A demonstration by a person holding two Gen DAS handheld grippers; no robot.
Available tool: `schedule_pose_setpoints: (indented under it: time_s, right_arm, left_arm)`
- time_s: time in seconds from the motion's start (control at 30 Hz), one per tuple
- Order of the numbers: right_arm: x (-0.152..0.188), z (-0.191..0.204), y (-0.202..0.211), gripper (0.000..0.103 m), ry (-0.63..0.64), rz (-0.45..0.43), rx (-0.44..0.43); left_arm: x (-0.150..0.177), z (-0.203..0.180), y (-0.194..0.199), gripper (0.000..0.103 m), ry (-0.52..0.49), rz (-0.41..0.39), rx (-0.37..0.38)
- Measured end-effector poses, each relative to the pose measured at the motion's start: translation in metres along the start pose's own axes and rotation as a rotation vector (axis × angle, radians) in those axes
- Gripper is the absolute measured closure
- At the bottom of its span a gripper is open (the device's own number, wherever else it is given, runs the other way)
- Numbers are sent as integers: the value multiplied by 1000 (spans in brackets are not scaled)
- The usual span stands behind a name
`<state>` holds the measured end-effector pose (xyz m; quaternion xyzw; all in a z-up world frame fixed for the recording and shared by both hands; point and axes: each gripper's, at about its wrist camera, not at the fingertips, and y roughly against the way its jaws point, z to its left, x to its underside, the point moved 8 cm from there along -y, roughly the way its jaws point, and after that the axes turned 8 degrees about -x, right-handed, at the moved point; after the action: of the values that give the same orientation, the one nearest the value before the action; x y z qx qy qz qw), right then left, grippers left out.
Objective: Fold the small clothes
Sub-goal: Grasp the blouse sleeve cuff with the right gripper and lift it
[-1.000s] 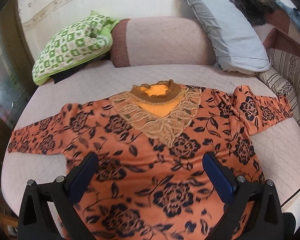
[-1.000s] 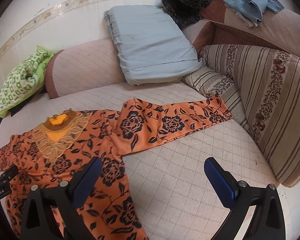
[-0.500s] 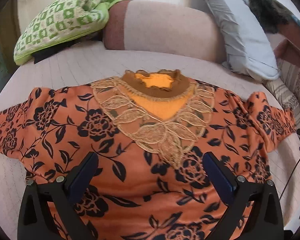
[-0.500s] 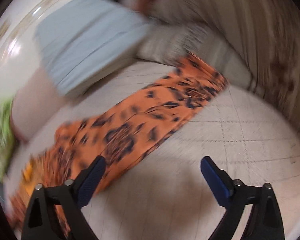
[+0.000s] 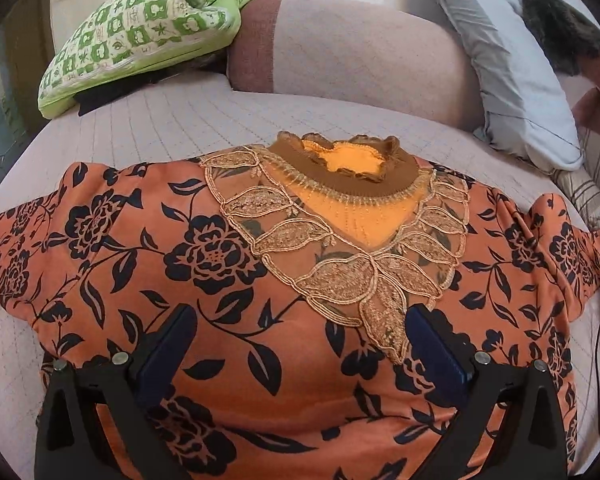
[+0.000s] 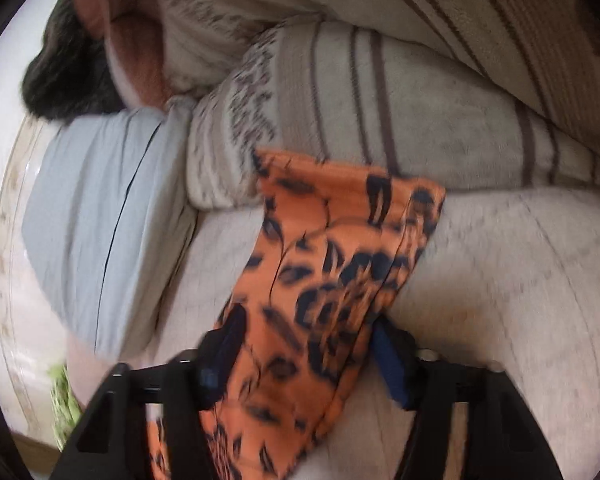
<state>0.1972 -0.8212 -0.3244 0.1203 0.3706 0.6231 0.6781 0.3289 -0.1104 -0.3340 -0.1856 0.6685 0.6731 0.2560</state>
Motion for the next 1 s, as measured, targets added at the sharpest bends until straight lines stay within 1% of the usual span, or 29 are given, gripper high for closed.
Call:
schedule_pose_setpoints:
  time_s: [0.03, 0.07, 0.1, 0.17, 0.27, 0.3, 0.37, 0.43, 0.47, 0.5, 0.6, 0.67, 0.7, 0.73, 0.8, 0.87, 0.97, 1.0]
  right_arm:
    - [-6, -4, -3, 74, -14, -8, 13]
    - [-9, -8, -6, 94, -25, -3, 24]
    - [-12, -11, -8, 96, -38, 2, 29]
    - [-14, -7, -4, 97, -33, -9, 11]
    - [-7, 29, 16, 97, 70, -42, -49]
    - [-3, 44, 21, 97, 93, -41, -75]
    - [14, 87, 32, 97, 150, -19, -153]
    - [38, 130, 43, 97, 202, 11, -239]
    - [55, 158, 47, 97, 229, 36, -294]
    - [69, 176, 50, 97, 247, 55, -329]
    - [130, 247, 57, 97, 313, 147, -471]
    - [188, 293, 56, 97, 355, 232, -554]
    - [207, 305, 54, 97, 363, 264, -577]
    - [242, 325, 49, 97, 374, 322, -612]
    - [291, 344, 41, 97, 385, 398, -647]
    - [356, 363, 24, 97, 401, 497, -668]
    - [439, 371, 5, 97, 410, 626, -659]
    - [468, 372, 1, 93, 429, 668, -639]
  left_arm:
    - [-1, 2, -1, 0, 5, 0, -1]
    - [-2, 4, -3, 0, 10, 1, -5]
    - [-3, 7, -5, 0, 18, 1, -10]
    - [-7, 14, -6, 0, 39, 1, -17]
    - [-16, 33, -5, 0, 82, -17, -59]
    - [-18, 40, -4, 0, 96, -26, -70]
    - [-25, 55, 2, 0, 131, -45, -93]
    - [-28, 71, 9, 0, 165, -63, -110]
    - [-31, 81, 14, 0, 186, -74, -120]
    - [-33, 90, 16, 0, 199, -83, -131]
    - [-37, 117, 27, 0, 224, -117, -177]
    - [-41, 134, 34, 0, 230, -147, -222]
    - [-42, 145, 38, 0, 233, -164, -249]
    - [-43, 156, 40, 0, 237, -174, -270]
    - [-43, 180, 45, 0, 265, -183, -294]
    - [-40, 200, 47, 0, 303, -179, -303]
    - [-33, 234, 47, 0, 363, -159, -324]
    - [-30, 244, 46, 0, 381, -151, -333]
